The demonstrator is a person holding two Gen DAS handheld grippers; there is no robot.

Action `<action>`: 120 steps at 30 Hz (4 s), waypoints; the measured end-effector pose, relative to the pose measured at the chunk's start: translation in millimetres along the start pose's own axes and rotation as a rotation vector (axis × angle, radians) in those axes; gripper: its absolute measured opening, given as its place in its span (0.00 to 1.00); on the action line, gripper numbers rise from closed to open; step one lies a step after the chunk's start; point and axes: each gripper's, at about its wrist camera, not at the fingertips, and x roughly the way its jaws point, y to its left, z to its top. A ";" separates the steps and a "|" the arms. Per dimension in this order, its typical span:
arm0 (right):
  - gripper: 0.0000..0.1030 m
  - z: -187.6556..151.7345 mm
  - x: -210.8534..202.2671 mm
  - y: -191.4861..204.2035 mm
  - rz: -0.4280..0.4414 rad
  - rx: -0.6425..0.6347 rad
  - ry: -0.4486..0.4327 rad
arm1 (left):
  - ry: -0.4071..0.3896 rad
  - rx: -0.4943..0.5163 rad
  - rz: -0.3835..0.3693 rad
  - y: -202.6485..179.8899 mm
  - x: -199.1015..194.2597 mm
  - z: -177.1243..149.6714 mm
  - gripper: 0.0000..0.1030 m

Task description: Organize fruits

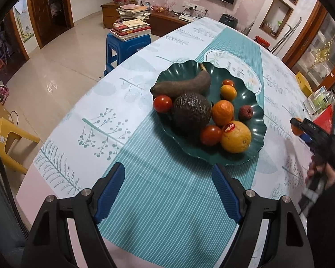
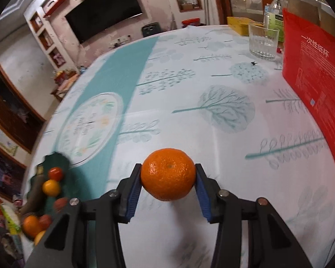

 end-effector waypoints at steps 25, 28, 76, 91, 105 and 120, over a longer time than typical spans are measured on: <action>0.47 -60.0 -63.2 125.4 0.157 -0.045 0.027 | -0.052 0.130 -0.138 55.2 -62.4 -15.3 0.80; 0.57 -75.6 -77.3 126.6 0.117 -0.040 0.022 | -0.055 0.156 -0.159 64.1 -67.3 -16.8 0.80; 0.95 -252.5 -317.3 145.9 -0.071 -0.051 0.062 | -0.155 0.490 -0.186 7.4 -211.9 -80.3 0.96; 1.00 -251.3 -321.1 135.6 -0.093 -0.061 0.017 | -0.193 0.478 -0.188 -2.6 -211.9 -83.4 0.99; 1.00 -244.4 -320.7 135.9 -0.090 -0.088 0.003 | -0.198 0.465 -0.178 -7.1 -210.0 -78.3 0.99; 1.00 -239.6 -316.3 130.0 -0.080 -0.089 0.018 | -0.196 0.468 -0.168 -12.6 -208.5 -76.4 0.99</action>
